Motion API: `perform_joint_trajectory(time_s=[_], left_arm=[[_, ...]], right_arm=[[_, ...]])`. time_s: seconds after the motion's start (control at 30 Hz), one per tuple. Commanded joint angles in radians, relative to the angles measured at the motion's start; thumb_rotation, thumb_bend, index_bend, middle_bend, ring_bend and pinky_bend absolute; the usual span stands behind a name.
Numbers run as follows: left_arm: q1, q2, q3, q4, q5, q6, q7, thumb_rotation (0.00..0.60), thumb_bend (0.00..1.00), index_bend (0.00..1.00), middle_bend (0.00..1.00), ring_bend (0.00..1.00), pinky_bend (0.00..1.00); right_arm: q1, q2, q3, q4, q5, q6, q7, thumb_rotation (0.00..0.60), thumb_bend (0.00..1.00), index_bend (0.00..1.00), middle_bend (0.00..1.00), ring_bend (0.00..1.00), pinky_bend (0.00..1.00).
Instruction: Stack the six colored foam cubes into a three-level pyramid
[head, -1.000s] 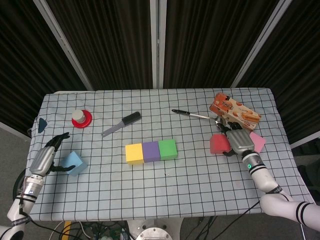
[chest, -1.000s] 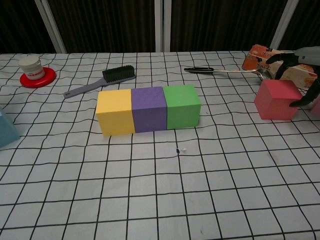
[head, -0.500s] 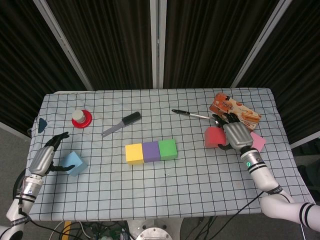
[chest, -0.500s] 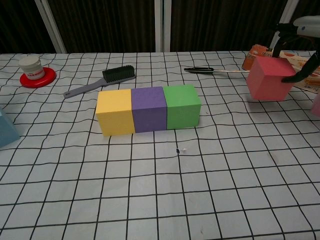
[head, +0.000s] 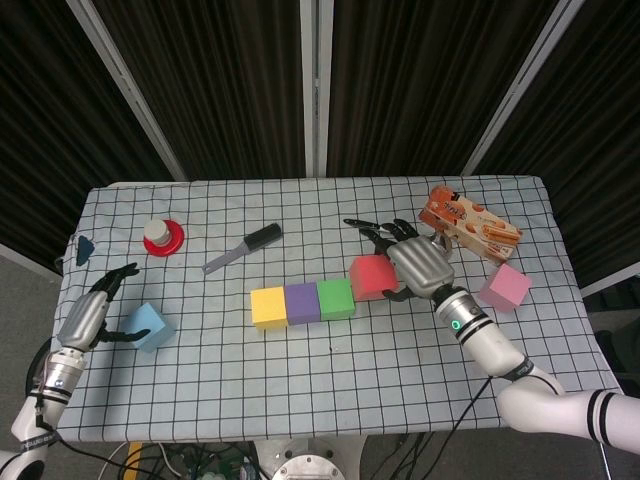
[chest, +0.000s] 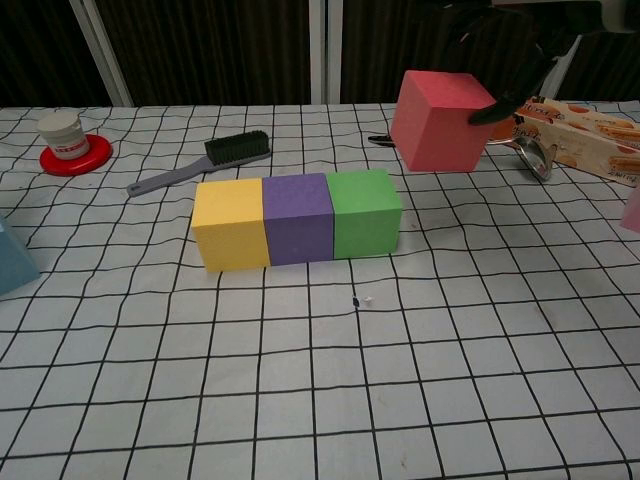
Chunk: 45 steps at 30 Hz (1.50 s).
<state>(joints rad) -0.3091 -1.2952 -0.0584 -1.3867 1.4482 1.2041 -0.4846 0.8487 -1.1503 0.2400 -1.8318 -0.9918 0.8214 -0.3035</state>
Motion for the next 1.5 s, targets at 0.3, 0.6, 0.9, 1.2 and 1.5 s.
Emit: perform_joint_trajectory(time_s=[0.3,0.6,0.9,1.2,1.5], left_arm=[[0.002,-0.009,0.000,0.026,-0.001,0.000,-0.029,0.600,0.02,0.06,0.12,0.06,0.12],[-0.003,-0.010,0.000,0.049,0.003,-0.004,-0.056,0.600,0.02,0.06,0.12,0.06,0.12],[-0.003,-0.015,0.002,0.064,0.007,-0.002,-0.078,0.600,0.02,0.06,0.12,0.06,0.12],[0.002,-0.020,0.008,0.079,0.015,0.006,-0.105,0.600,0.02,0.06,0.12,0.06,0.12],[0.007,-0.021,0.012,0.095,0.019,0.013,-0.126,0.600,0.02,0.06,0.12,0.06,0.12]], right_arm=[[0.104,-0.118,-0.004,0.048,0.057,-0.023,-0.071,0.600,0.21,0.00,0.51,0.07,0.00],[0.171,-0.173,-0.010,0.058,0.186,0.002,-0.139,0.600,0.21,0.00,0.51,0.07,0.00],[0.236,-0.171,-0.020,0.008,0.289,0.051,-0.232,0.600,0.21,0.00,0.51,0.07,0.00],[0.275,-0.212,-0.045,-0.040,0.383,0.183,-0.347,0.600,0.21,0.00,0.52,0.09,0.00],[0.290,-0.251,-0.050,-0.048,0.419,0.230,-0.383,0.600,0.21,0.00,0.52,0.09,0.00]])
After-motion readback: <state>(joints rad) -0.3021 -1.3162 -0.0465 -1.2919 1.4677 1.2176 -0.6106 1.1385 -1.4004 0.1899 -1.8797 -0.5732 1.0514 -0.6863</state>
